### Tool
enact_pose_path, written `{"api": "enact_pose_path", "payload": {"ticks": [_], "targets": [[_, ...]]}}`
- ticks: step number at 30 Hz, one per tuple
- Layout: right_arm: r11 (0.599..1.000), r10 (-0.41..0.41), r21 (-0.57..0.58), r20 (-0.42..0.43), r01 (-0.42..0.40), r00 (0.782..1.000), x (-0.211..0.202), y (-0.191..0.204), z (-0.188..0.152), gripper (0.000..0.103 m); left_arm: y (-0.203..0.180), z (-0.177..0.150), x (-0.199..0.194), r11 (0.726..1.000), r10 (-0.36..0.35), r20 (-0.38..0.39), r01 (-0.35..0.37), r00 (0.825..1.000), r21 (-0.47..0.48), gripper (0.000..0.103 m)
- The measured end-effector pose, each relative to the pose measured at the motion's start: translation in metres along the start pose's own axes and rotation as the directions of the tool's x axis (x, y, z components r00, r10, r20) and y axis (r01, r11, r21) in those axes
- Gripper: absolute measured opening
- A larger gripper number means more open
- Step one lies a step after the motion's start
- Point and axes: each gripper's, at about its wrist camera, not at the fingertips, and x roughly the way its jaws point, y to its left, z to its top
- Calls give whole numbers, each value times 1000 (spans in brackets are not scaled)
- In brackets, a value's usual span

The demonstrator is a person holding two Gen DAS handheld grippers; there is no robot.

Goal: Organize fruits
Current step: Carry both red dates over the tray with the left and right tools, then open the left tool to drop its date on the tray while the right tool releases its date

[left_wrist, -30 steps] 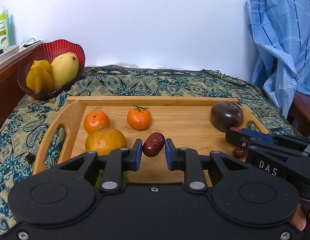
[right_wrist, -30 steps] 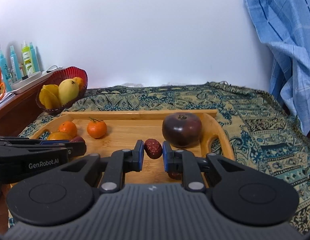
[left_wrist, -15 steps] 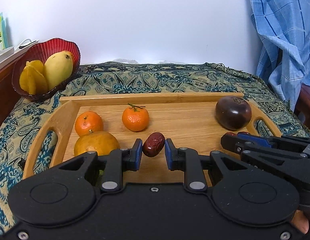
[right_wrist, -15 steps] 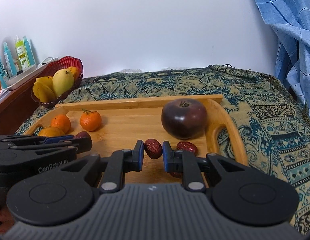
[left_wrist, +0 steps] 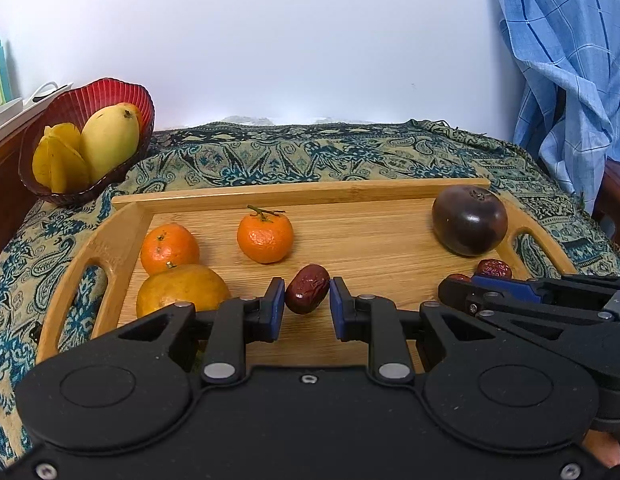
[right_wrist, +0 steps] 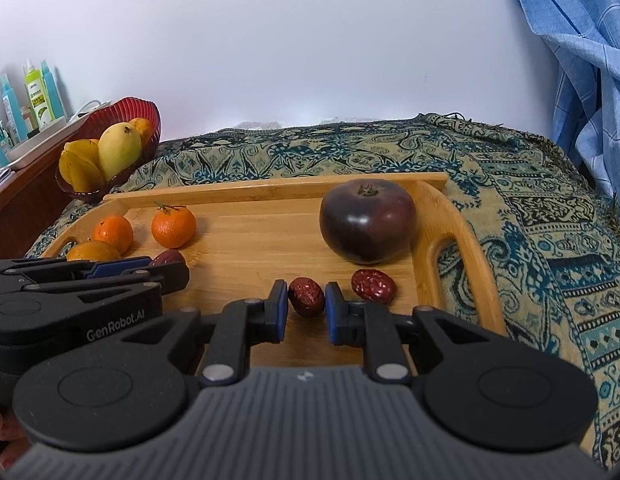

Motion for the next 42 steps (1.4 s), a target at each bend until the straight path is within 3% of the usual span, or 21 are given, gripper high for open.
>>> {"api": "enact_pose_path", "payload": {"ticks": [20,25,28,33,34,42], "targets": [[1000,1,5,6,-1,1000,-2,-1,0,27,0,1,2,999,-35,-7,35,999,-23,25],[1000,3,4,17,-3,1000,-6,1,0,32,0,4,-4,999,-28,4,28,1000,-18,39],[1000,-3,4,28,3,1000,-10,1,0,38,0,5,-9,999,-27,12,27,1000,-20,43],[1000,-11,2,57,11,998,-18,3,1,40,2,7,-19,999,-22,25,23,999,-24,52],[1000,-10,2,62,10,998,-20,3,2,46,2,8,-22,999,-21,28,21,999,-24,52],[1000,-26,20,114,24,993,-38,2,3,59,10,9,-42,999,-11,61,13,998,-37,65]]}}
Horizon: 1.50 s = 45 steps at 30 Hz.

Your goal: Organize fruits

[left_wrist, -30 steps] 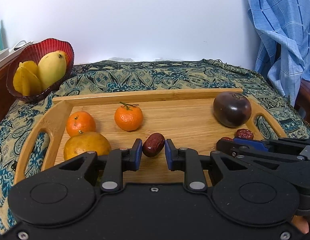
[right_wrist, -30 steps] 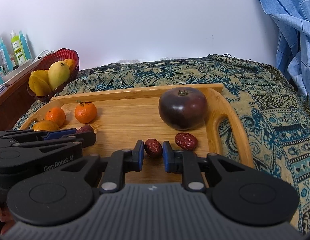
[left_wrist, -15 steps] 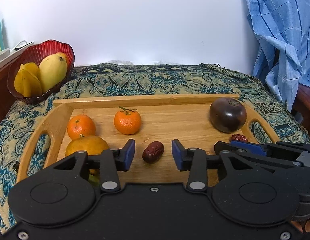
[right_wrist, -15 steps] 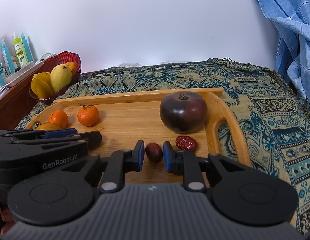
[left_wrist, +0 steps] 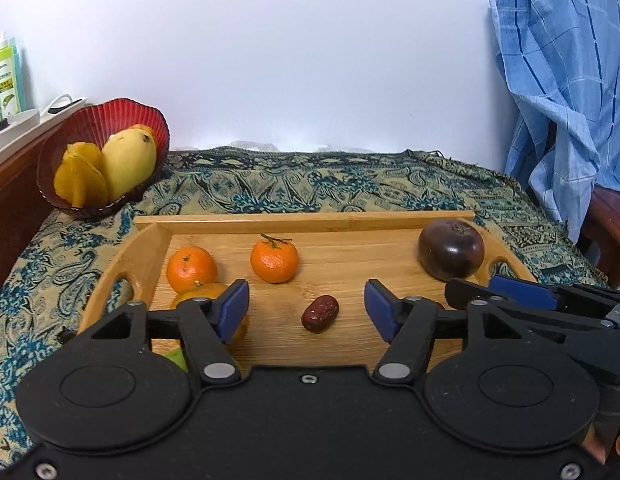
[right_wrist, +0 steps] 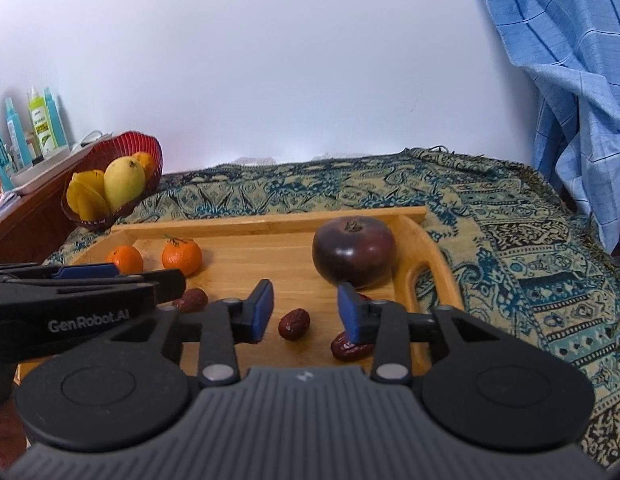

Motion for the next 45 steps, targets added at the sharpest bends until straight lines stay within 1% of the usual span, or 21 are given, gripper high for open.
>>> {"api": "enact_pose_path", "payload": {"ticks": [5,7,10,15,20,24,34,37,45], "targets": [[1000,-30,-4,31,30,999,-10,-1,0,70,3,-2,-13,1000,8,18,-8,1000,12,75],[999,-42,0,42,42,998,-14,-1,0,73,4,-4,-18,1000,10,23,-11,1000,22,80],[999,-42,7,50,41,998,-19,-1,-1,78,7,-6,-24,1000,6,28,-7,1000,25,84],[998,-54,-12,50,55,997,-25,4,-4,80,14,-10,-33,1000,20,33,-20,999,17,88],[999,-49,-14,50,50,998,-33,7,-9,82,21,-16,-43,999,33,37,-34,999,20,90],[999,-49,-10,40,49,998,-40,9,-14,82,25,-22,-50,999,30,39,-31,999,21,91],[999,-33,-22,30,34,999,-60,15,-30,83,36,-47,-73,1000,24,35,-24,999,10,91],[999,-27,-22,25,28,999,-66,17,-37,83,36,-56,-78,999,33,38,-34,999,17,92],[998,-34,-48,22,35,999,-79,21,-52,84,42,-74,-88,999,35,23,-35,999,14,92]]}}
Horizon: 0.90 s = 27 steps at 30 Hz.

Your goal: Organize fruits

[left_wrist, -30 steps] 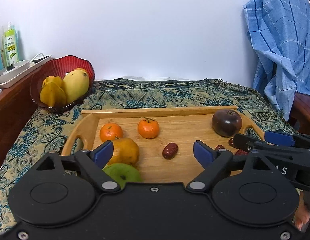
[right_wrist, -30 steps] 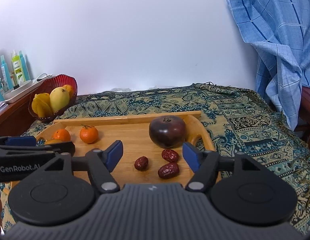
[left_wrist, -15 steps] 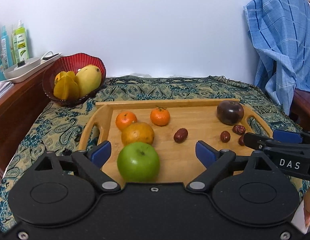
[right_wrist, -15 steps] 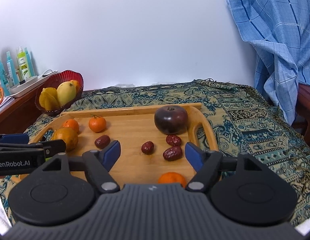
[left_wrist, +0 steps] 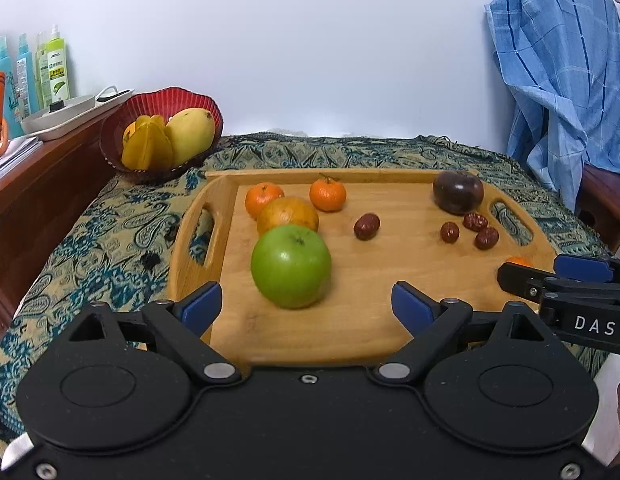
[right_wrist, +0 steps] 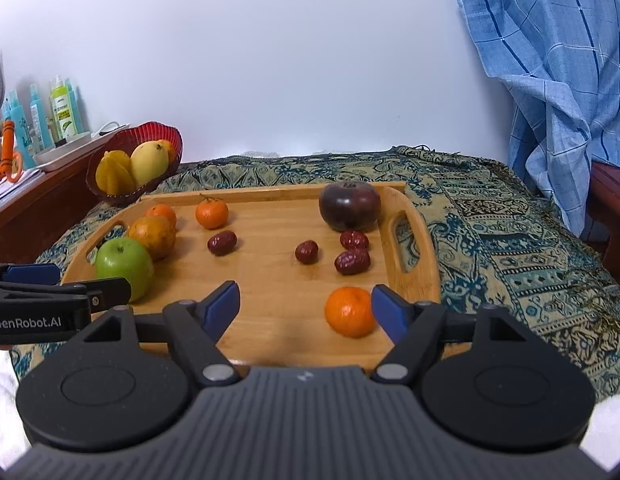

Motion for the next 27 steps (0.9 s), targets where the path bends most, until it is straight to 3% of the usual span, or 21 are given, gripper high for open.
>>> {"api": "enact_pose_path", "payload": {"ticks": [27], "targets": [[999,-35,-29,-64,33,997,-10,2,-45,85,6,-44,-2,1000,30,-52,-30,998,11,93]]}}
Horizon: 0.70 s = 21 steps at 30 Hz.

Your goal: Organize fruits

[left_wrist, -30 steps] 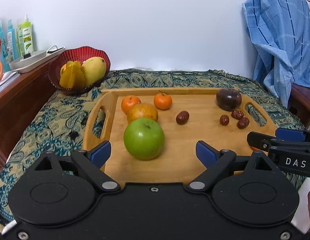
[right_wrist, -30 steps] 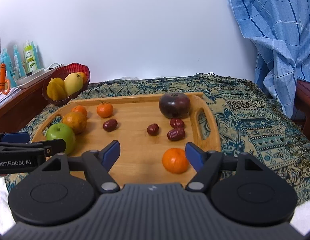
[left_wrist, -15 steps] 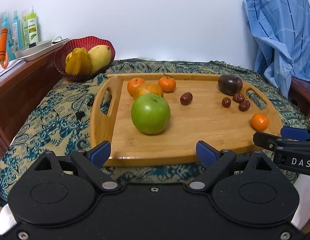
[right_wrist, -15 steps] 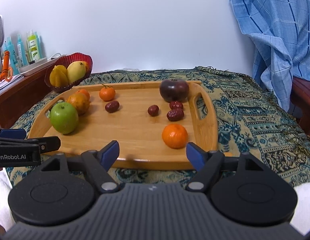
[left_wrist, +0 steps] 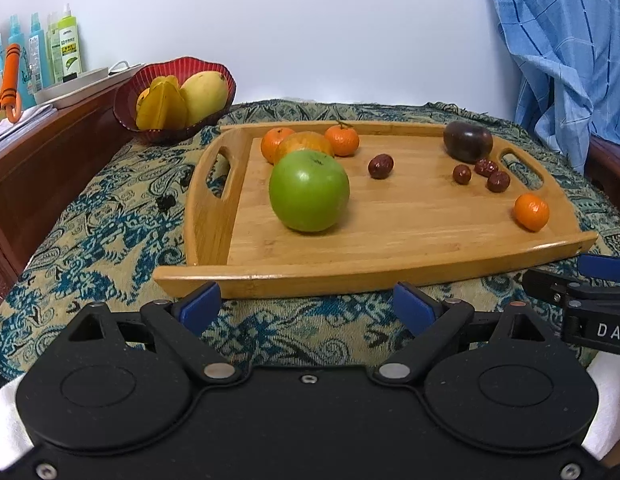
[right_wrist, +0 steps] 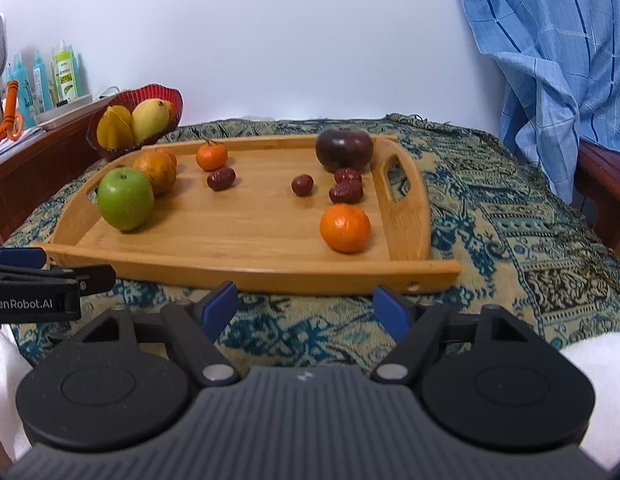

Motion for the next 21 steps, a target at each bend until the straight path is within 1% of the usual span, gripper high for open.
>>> {"api": "enact_pose_path", "payload": {"ticks": [4,9,16,21], "targets": [[1000,-12,-6,-15,12,1000,2,-1,-6,86,0,-4,4,1000,-2,-8,2,1000,1,93],[999,-31,-19,-34,31,999,8,-1,-13,87,-3,-10,14,1000,13,-33,-12,999,9,93],[999,-38,-39,-27,37,999,12,4,-15,90,-8,-15,20,1000,19,-30,-18,999,26,95],[999,-39,-22,-27,38,999,16,3,-14,94,-7,-14,24,1000,18,-43,-18,999,9,98]]}}
